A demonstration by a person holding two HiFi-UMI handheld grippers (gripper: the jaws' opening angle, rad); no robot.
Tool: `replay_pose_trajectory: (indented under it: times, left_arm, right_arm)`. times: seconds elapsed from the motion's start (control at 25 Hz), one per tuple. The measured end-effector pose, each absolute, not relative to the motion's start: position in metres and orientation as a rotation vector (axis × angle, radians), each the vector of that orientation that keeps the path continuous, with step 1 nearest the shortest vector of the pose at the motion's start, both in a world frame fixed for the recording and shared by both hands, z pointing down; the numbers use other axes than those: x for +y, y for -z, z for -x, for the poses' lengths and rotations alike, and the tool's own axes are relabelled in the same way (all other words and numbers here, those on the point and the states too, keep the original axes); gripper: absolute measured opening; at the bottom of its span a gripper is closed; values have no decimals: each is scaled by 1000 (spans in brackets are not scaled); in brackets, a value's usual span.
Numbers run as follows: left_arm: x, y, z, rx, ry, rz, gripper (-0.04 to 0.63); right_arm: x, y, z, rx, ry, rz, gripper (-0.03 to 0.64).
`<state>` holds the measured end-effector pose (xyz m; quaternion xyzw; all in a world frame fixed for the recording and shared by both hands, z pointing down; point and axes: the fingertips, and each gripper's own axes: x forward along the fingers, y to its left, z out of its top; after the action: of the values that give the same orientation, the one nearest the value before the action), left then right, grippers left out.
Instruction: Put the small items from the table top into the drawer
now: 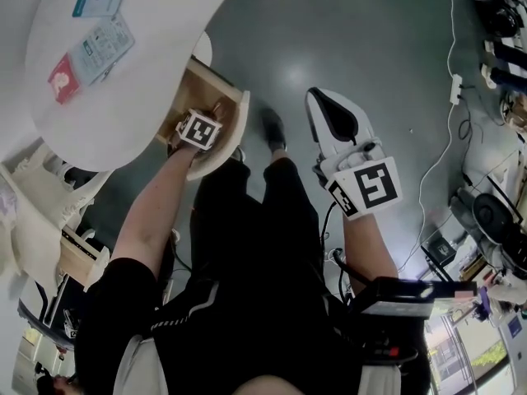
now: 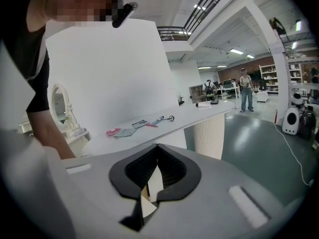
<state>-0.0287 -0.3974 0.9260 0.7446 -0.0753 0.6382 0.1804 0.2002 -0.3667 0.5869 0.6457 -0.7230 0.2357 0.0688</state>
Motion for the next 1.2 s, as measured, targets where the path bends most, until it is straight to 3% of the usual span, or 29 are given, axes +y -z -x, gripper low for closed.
replay_pose_trajectory:
  times: [0.24, 0.44, 0.68, 1.0, 1.16, 1.2]
  left_arm:
    - [-400, -922, 31, -217, -1807, -2096, 56]
    - [-378, -924, 22, -127, -1771, -2108, 173]
    - [-378, -903, 22, -106, -1753, -2132, 186]
    - [-383, -826, -8, -74, -1562, -2261, 175]
    - [-387, -789, -20, -102, -1484, -2319, 142]
    - [-384, -782, -20, -90, -1485, -2313, 89]
  right_arm:
    - [-364, -584, -203, -2186, -705, -1949, 3]
    - [-360, -581, -200, -2189, -706, -1932, 3]
    - [-360, -574, -191, -2221, -696, -1891, 3]
    - [-373, -554, -174, -2291, -647, -1806, 3]
    - [-380, -533, -168, -2344, -602, -1782, 2]
    - [-382, -528, -165, -2358, -593, -1775, 2]
